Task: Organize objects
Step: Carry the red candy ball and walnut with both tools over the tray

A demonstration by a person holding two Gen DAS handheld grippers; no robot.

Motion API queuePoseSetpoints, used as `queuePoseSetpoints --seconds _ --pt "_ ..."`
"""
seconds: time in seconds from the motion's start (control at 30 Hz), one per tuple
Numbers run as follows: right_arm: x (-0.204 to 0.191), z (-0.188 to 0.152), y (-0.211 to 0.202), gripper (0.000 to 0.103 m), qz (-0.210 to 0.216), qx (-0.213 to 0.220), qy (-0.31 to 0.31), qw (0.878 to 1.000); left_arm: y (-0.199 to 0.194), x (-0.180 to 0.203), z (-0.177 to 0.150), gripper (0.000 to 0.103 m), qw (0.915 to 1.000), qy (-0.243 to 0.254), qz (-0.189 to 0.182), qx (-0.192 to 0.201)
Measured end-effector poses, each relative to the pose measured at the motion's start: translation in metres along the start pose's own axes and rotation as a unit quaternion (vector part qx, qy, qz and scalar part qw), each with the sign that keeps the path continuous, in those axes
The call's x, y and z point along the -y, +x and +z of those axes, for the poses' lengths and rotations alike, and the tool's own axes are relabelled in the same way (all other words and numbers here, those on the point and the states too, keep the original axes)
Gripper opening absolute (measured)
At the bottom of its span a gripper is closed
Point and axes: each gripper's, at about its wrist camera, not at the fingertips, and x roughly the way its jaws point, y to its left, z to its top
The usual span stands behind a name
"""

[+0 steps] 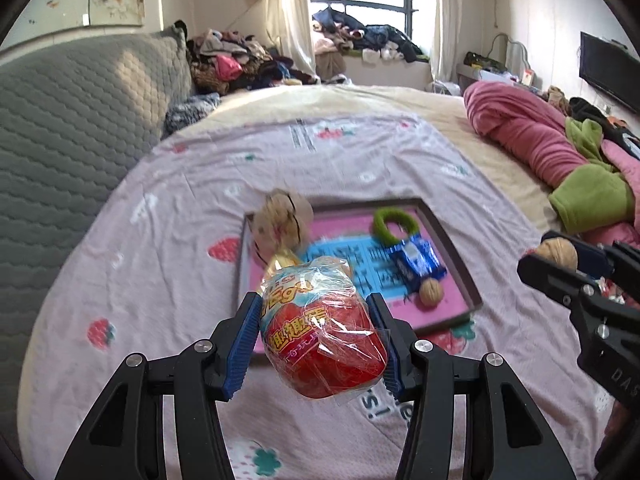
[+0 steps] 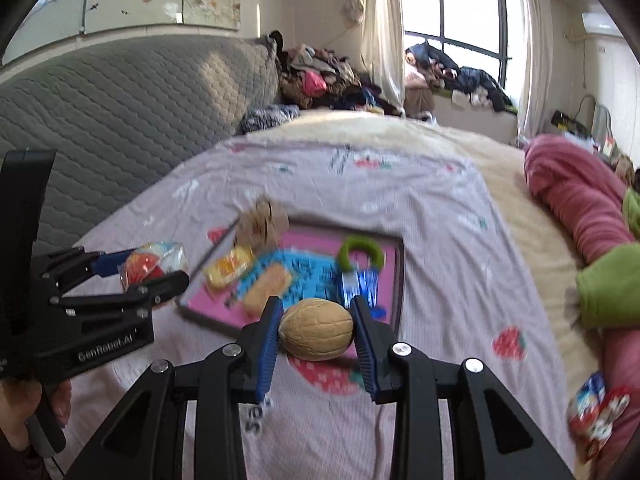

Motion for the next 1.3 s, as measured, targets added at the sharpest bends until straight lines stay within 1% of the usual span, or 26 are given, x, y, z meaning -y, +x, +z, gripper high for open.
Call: queuePoseSetpoints --seconds 0.3,0.43,0.5,0.6,0.73,0.83,0.93,1.03,1.13,1.17,1.23,1.3 --pt "-0.008 0.058 0.0 0.035 -0.003 0.04 -0.009 0.999 -0.013 -0.02 0.046 0.055 0.9994 0.012 0.015 0.03" --pt "-0.01 0.073 0.007 0.035 -0.003 0.05 -0.009 0.999 -0.008 -0.028 0.059 0.055 0.999 0.01 0.018 0.039" --pt "-0.014 0.077 0.014 0.035 -0.001 0.052 -0.011 0.999 -0.001 -0.033 0.063 0.055 0.9991 0.004 0.013 0.04" --pt "-0.019 0.077 0.03 0.035 0.006 0.048 -0.012 0.999 0.013 -0.038 0.061 0.055 0.9993 -0.006 0.007 0.036" --pt "-0.021 0.067 0.054 0.035 0.015 0.038 -0.009 0.999 0.037 -0.041 0.052 0.055 0.9995 -0.012 0.001 0.028" --pt "-0.024 0.055 0.074 0.035 0.021 0.028 -0.003 0.999 0.06 -0.039 0.041 0.055 0.9998 -0.011 0.002 0.016" --pt "-0.026 0.042 0.09 0.035 0.023 0.022 0.002 0.999 0.084 -0.033 0.029 0.055 0.9999 0.004 0.01 0.0" --pt "-0.022 0.029 0.104 0.035 0.023 0.018 0.02 0.999 0.102 -0.03 0.014 0.055 0.9999 0.006 0.012 -0.007" --pt "-0.018 0.016 0.121 0.035 0.019 0.008 0.025 0.999 0.117 -0.029 0.001 0.055 0.9999 -0.002 0.003 -0.014" --pt "-0.017 0.013 0.126 0.035 0.019 0.005 0.023 1.0 0.12 -0.028 -0.004 0.055 0.9999 -0.001 0.001 -0.014" --pt "-0.017 0.008 0.135 0.035 0.021 -0.002 0.024 1.0 0.125 -0.023 -0.009 0.055 0.9999 0.007 0.011 -0.004" --pt "-0.016 0.004 0.143 0.035 0.022 -0.007 0.022 0.999 0.127 -0.021 -0.012 0.055 0.9999 0.01 0.012 -0.003"
